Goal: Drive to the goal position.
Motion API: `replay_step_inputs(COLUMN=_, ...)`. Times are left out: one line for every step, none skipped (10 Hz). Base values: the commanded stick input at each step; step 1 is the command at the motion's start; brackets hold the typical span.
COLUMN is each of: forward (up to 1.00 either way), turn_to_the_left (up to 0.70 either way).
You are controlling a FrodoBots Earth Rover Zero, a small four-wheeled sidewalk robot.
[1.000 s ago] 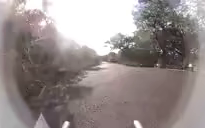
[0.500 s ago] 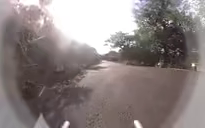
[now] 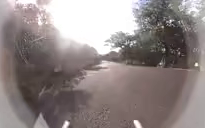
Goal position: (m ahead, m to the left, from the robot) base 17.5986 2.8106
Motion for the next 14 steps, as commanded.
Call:
replay_step_inputs(forward=0.50, turn_to_the_left=0.00)
replay_step_inputs(forward=0.50, turn_to_the_left=0.00)
replay_step_inputs(forward=0.50, turn_to_the_left=0.00)
replay_step_inputs(forward=0.50, turn_to_the_left=0.00)
replay_step_inputs(forward=0.50, turn_to_the_left=0.00)
replay_step_inputs(forward=0.50, turn_to_the_left=0.00)
replay_step_inputs(forward=0.50, turn_to_the_left=0.00)
replay_step_inputs(forward=0.50, turn_to_the_left=0.00)
replay_step_inputs(forward=0.50, turn_to_the_left=0.00)
replay_step_inputs(forward=0.50, turn_to_the_left=0.00)
replay_step_inputs(forward=0.50, turn_to_the_left=0.00)
replay_step_inputs(forward=0.50, turn_to_the_left=0.00)
replay_step_inputs(forward=0.50, turn_to_the_left=0.00)
replay_step_inputs(forward=0.50, turn_to_the_left=0.00)
